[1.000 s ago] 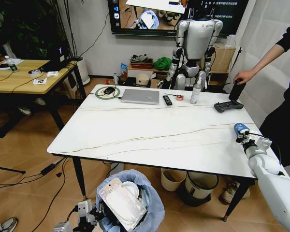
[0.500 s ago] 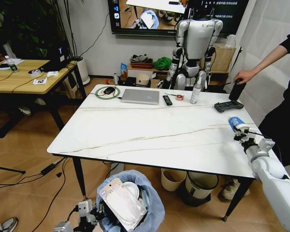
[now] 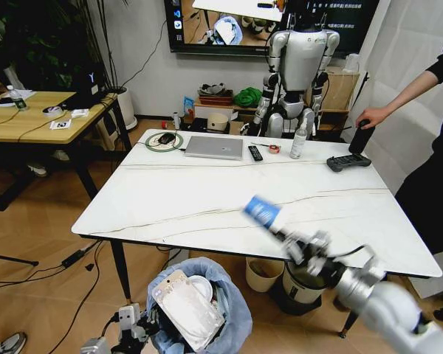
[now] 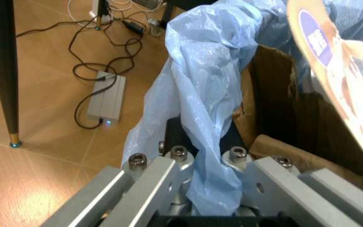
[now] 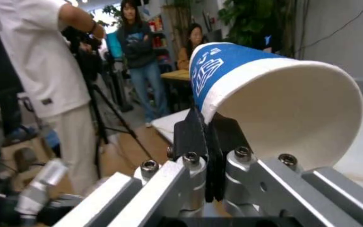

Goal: Pick up the trash bin and place the trash from the table into it.

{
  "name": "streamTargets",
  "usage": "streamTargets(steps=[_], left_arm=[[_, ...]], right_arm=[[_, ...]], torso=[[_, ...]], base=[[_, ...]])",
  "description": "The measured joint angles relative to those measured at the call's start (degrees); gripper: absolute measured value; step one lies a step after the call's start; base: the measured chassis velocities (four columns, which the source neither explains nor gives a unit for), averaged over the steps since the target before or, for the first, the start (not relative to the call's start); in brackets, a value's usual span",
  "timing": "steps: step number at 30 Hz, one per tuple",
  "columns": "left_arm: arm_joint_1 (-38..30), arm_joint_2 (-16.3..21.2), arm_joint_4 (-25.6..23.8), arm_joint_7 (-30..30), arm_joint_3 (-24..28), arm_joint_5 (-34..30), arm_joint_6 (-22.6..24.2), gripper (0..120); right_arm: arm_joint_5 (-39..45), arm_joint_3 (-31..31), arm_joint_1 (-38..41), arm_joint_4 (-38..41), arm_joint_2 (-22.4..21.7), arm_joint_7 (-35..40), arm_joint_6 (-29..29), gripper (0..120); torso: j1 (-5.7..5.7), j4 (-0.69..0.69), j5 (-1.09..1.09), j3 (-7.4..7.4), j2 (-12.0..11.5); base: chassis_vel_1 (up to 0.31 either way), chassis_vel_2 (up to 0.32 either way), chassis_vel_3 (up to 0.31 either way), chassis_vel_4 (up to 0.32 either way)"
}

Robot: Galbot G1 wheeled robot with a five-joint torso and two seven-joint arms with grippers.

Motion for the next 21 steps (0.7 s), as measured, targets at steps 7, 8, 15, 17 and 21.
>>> streamTargets(steps=[7, 8, 15, 17, 21], left_arm=[[-0.3, -0.5, -0.1, 0.0, 0.0, 0.0, 0.1, 0], [-0.4, -0.6, -0.1, 0.0, 0.0, 0.0, 0.1, 0], [-0.9, -1.4, -0.2, -0.1, 0.0, -0.1, 0.2, 0], [-0.9, -1.5, -0.4, -0.1, 0.0, -0.1, 0.2, 0], [-1.1, -1.9, -0.7, -0.1, 0.0, -0.2, 0.1, 0]], right_arm=[[1.2, -12.4, 0.9, 4.2, 0.8, 7.8, -0.7, 0], [1.5, -13.9, 1.3, 4.0, 1.1, 8.4, -0.7, 0], [1.4, -17.9, 2.0, 1.5, 2.2, 9.9, -0.9, 0], [1.1, -18.2, 2.1, 1.1, 2.4, 9.9, -0.9, 0], [-0.6, -19.2, 2.1, -0.3, 3.3, 10.1, -0.7, 0]], torso=[[0.00, 0.00, -0.01, 0.00, 0.0], [0.00, 0.00, 0.01, 0.00, 0.0], [0.00, 0.00, 0.00, 0.01, 0.0], [0.01, 0.00, 0.01, 0.01, 0.0], [0.01, 0.00, 0.00, 0.01, 0.0]], base=[[0.000, 0.000, 0.000, 0.000], [0.000, 0.000, 0.000, 0.000], [0.000, 0.000, 0.000, 0.000], [0.000, 0.000, 0.000, 0.000], [0.000, 0.000, 0.000, 0.000]])
